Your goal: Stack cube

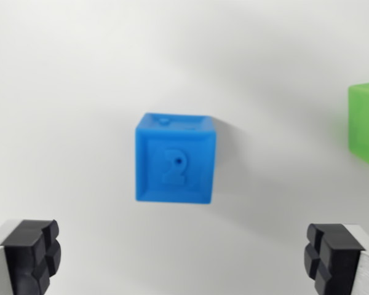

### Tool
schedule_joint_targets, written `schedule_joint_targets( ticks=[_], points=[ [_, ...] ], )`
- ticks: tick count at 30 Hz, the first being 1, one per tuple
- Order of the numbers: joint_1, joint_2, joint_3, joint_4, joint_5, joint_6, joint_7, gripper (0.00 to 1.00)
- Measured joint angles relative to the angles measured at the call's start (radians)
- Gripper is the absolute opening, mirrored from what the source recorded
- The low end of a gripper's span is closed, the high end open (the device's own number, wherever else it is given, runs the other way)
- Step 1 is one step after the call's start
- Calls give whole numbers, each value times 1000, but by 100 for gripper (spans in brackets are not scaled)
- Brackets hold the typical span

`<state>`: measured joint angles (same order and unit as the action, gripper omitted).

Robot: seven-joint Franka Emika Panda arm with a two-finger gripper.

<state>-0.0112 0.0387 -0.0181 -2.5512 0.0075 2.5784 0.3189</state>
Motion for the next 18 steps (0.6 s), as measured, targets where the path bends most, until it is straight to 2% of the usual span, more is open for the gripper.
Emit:
schedule_joint_targets(
  ticks=[6, 18],
  points=[
    [0, 16, 2, -50, -1, 73, -53, 100],
    [0, 177, 3, -41, -1, 222, -60, 100]
  ],
)
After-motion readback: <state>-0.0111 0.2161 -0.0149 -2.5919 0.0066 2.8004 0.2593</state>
